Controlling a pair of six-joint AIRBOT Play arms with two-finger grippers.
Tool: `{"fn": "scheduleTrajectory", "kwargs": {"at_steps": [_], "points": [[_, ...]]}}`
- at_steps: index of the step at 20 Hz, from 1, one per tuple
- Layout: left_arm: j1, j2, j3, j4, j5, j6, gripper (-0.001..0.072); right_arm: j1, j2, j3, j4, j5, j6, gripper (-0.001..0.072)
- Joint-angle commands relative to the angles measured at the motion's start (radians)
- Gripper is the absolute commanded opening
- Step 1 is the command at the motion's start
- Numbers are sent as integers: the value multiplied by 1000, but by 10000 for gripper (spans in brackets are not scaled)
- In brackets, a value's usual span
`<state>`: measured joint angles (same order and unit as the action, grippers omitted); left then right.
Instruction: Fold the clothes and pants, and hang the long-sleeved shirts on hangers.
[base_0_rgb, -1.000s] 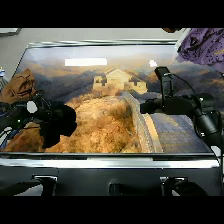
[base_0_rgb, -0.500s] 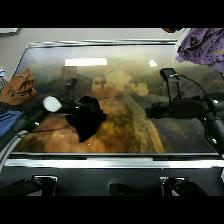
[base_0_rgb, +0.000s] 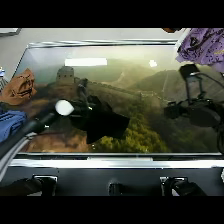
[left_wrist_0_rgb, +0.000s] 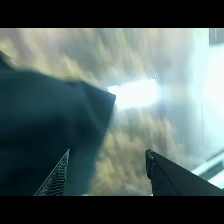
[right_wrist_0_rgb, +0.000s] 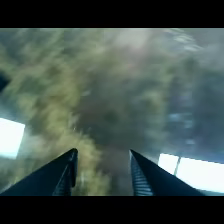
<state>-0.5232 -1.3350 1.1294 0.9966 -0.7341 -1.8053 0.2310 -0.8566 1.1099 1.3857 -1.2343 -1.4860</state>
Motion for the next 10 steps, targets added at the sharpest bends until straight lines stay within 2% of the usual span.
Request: {"fn": "scheduleTrajectory", "kwargs": {"at_steps": [1, 2, 4, 6, 8, 10], "points": [[194, 129, 6, 79, -123, 56, 549, -163, -33, -51, 86, 109, 148, 427], [254, 156, 5, 89, -157, 76, 549, -237, -68, -81, 246, 119, 137, 438], [360, 182, 5, 89, -217, 104, 548, -342, -174, -144, 653, 96, 23, 450], [431, 182, 4, 89, -241, 104, 548, -331, -290, -177, 921, 80, -112, 560], [474, 182, 3, 89, -242, 103, 547, -257, -395, -177, 996, 123, -190, 558], [497, 182, 3, 89, -242, 103, 547, -182, -471, -177, 994, 214, -198, 559]]}}
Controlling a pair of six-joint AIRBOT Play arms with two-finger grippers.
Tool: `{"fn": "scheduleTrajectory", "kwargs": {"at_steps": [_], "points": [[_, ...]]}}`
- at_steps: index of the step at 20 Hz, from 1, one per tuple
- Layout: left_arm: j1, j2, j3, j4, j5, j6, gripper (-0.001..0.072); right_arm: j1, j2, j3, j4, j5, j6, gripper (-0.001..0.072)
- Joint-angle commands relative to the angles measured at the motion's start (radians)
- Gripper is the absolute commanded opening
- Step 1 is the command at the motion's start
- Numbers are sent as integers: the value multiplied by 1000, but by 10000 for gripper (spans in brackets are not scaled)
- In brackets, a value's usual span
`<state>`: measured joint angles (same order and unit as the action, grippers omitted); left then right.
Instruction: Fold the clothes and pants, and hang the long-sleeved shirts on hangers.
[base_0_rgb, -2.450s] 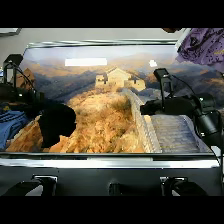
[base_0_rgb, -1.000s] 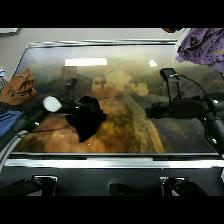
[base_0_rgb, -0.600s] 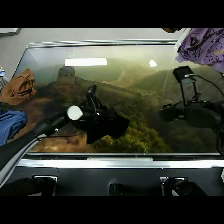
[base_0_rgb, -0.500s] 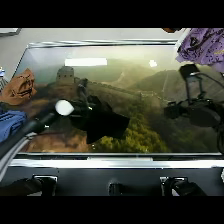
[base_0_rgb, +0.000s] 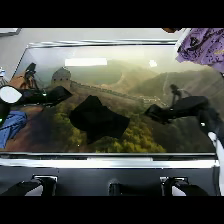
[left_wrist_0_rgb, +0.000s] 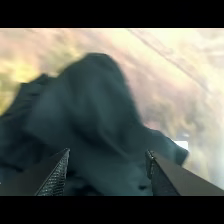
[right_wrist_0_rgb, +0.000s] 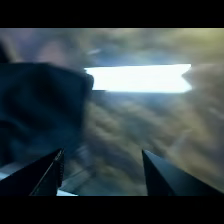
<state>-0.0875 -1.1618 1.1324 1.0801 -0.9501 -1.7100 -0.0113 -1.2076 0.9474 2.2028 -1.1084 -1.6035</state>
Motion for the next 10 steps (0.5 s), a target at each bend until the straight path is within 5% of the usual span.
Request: {"fn": "scheduleTrajectory", "kwargs": {"at_steps": [1, 10], "points": [[68, 9, 0, 5, -26, 8, 547, 95, -153, -15, 177, 142, -80, 559], [68, 9, 0, 5, -27, 8, 545, 253, -295, -15, 181, 327, -76, 556]]}}
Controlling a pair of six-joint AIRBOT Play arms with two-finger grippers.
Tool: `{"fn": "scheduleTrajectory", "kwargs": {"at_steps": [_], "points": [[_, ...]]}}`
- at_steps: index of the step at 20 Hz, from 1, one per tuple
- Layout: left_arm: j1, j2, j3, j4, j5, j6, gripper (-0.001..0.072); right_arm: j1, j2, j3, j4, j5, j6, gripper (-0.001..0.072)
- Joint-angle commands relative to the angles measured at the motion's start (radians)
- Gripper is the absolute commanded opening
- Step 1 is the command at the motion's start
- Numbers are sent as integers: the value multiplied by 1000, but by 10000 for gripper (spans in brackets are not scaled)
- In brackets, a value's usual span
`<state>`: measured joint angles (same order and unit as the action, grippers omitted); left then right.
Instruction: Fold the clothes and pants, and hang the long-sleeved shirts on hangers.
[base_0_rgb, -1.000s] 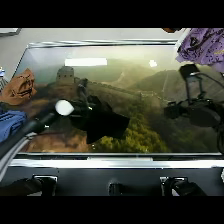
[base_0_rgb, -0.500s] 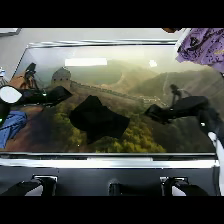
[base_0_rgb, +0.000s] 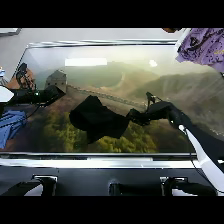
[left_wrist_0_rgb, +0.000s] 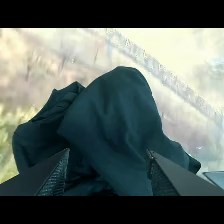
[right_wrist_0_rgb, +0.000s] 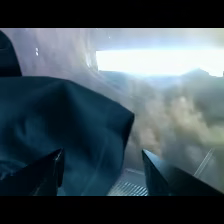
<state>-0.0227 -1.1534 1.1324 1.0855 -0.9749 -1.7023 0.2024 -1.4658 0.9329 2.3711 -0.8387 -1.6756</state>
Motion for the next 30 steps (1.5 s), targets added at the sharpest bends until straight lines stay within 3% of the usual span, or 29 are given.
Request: {"fn": "scheduleTrajectory", "kwargs": {"at_steps": [1, 3, 4, 5, 6, 7, 10, 15, 23, 24, 26, 28, 30], "points": [[3, 0, 0, 0, -3, 0, 545, 53, -45, 0, 14, 71, -4, 556], [3, 0, 0, 0, -14, -4, 547, 83, -59, 0, 15, 91, -3, 523], [6, 0, 0, 0, -23, -13, 555, 91, -63, 0, 15, 101, -4, 452], [13, -3, 0, 0, -39, -27, 622, 95, -62, 0, 14, 112, -5, 259], [26, -7, -2, 0, -68, -28, 622, 94, -60, 2, 4, 118, -7, 71], [43, -12, -18, 0, -93, -7, 622, 94, -54, 3, -11, 126, -7, 33], [94, -25, -137, -21, -82, 35, 621, 94, -4, 3, -73, 116, 5, 33], [68, -93, -339, -178, 21, 186, 621, 94, 84, 3, -129, 47, 69, 33], [-4, -241, -349, -206, 159, 215, 606, 94, 158, 3, -137, -29, 171, 33], [-6, -255, -349, -219, 176, 215, 572, 94, 164, 3, -138, -35, 185, 32], [-3, -263, -339, -245, 183, 218, 30, 94, 182, 3, -139, -47, 192, 32], [-3, -240, -282, -255, 169, 234, 15, 94, 219, 12, -170, -41, 193, 31], [15, -184, -175, -243, 140, 253, 13, 94, 262, 97, -343, -58, 259, 31]]}}
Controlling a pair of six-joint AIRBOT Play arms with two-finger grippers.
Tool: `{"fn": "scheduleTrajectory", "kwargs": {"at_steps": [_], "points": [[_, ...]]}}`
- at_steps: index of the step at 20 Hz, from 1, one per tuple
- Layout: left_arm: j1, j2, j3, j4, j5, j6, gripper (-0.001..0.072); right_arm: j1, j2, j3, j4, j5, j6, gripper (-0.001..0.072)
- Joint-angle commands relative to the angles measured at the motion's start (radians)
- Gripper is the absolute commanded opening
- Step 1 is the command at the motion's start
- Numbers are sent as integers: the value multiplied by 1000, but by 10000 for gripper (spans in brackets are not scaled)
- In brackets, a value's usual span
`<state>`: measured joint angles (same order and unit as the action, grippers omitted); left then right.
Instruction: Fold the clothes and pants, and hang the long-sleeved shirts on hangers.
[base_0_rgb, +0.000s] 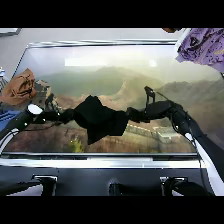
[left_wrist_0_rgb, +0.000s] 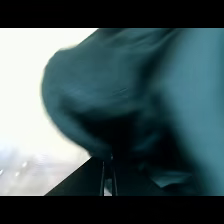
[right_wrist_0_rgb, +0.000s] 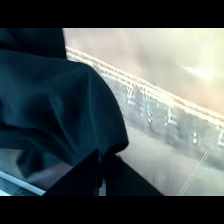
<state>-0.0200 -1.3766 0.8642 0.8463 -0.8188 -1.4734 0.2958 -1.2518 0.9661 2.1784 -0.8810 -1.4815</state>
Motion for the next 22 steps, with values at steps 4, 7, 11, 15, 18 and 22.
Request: {"fn": "scheduleTrajectory", "kwargs": {"at_steps": [4, 7, 11, 15, 18, 22], "points": [[79, 209, 423, 117, -73, -24, 13, 0, 117, 421, -543, -119, 166, 31], [112, 323, 663, 267, -126, -57, 14, 0, 178, 696, -710, -204, 166, 32], [119, 507, 765, 351, -135, -64, 14, 1, 306, 912, -792, -326, 154, 32], [119, 695, 765, 388, -156, -121, 14, 0, 470, 934, -795, -388, 159, 33], [119, 748, 765, 482, -163, -213, 14, 1, 497, 933, -795, -426, 210, 33], [118, 648, 760, 490, -234, -215, 14, 0, 354, 932, -795, -481, 223, 33]]}}
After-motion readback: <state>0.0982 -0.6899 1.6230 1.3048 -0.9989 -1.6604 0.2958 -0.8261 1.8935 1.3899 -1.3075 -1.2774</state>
